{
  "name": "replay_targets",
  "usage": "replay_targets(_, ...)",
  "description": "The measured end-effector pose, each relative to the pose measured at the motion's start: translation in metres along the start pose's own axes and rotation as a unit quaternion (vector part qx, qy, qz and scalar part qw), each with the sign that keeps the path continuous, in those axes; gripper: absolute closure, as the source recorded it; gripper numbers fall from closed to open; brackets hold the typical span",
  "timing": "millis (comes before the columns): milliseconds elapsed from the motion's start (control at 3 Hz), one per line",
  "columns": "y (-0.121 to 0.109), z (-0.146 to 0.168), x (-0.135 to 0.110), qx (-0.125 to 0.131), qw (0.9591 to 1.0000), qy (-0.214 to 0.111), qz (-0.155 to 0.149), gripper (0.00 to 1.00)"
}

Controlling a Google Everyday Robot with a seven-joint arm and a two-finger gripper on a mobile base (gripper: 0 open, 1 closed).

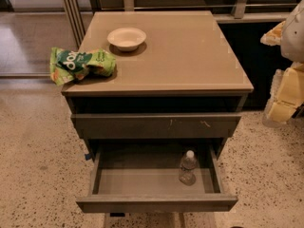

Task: Pick water bottle from middle drawer and place on counter

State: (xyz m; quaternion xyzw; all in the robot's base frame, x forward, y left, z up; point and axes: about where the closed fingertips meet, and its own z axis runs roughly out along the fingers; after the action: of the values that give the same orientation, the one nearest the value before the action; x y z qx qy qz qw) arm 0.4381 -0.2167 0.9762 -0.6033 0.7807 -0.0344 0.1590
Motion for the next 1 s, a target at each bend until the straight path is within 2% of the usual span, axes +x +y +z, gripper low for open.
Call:
replay_targets(333, 0.000, 0.000, 0.000, 0.000, 1.0000, 0.000, 0.000, 0.00)
replay_targets(667, 0.000, 0.000, 0.000, 0.000, 1.0000, 0.000, 0.000, 0.16)
replay_targets(1000, 0.002, 0.044, 0.006, -0.005, 0.9996, -0.021, 0.017, 0.47)
